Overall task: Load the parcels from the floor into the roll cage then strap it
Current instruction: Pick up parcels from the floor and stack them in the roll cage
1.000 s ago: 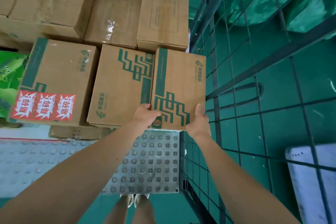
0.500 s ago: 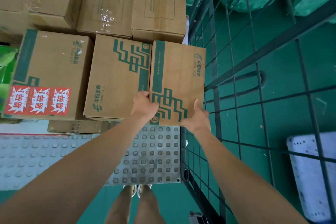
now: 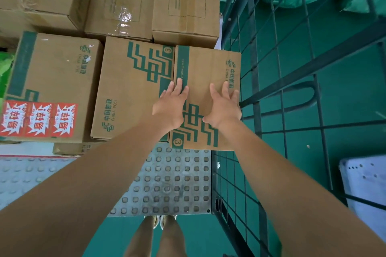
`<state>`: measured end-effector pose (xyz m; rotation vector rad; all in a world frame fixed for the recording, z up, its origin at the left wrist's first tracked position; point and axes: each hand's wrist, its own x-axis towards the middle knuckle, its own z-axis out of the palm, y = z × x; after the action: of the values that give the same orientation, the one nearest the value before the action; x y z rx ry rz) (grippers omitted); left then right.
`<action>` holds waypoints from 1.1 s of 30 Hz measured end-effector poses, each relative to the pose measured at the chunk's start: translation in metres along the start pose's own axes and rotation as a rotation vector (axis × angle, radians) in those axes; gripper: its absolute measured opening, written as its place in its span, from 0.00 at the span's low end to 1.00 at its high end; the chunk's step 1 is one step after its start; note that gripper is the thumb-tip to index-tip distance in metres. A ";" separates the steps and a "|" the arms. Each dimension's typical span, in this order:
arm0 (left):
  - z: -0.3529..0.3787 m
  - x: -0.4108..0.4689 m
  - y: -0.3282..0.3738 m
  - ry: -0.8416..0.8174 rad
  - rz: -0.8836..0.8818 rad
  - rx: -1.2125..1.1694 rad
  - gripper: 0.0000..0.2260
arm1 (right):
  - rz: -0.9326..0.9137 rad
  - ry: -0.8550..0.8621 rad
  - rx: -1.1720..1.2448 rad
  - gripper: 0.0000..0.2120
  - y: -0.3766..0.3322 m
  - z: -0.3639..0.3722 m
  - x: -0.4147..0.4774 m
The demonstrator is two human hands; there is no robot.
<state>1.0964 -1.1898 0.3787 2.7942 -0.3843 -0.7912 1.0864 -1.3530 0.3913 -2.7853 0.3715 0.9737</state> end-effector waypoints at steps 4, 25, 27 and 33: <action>-0.003 0.002 -0.005 -0.027 0.029 0.071 0.43 | 0.002 -0.011 -0.054 0.53 -0.002 -0.006 0.002; -0.056 -0.150 -0.035 0.157 -0.375 -0.933 0.23 | -0.171 -0.037 0.699 0.27 -0.055 -0.027 -0.137; -0.069 -0.176 -0.045 0.202 -0.420 -1.029 0.22 | -0.218 -0.028 0.726 0.25 -0.081 -0.037 -0.158; -0.097 -0.268 -0.093 0.484 -0.528 -1.174 0.18 | -0.390 -0.044 0.714 0.24 -0.161 -0.041 -0.222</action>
<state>0.9461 -1.0076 0.5632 1.8091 0.7058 -0.2170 0.9890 -1.1692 0.5750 -2.0735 0.1200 0.6400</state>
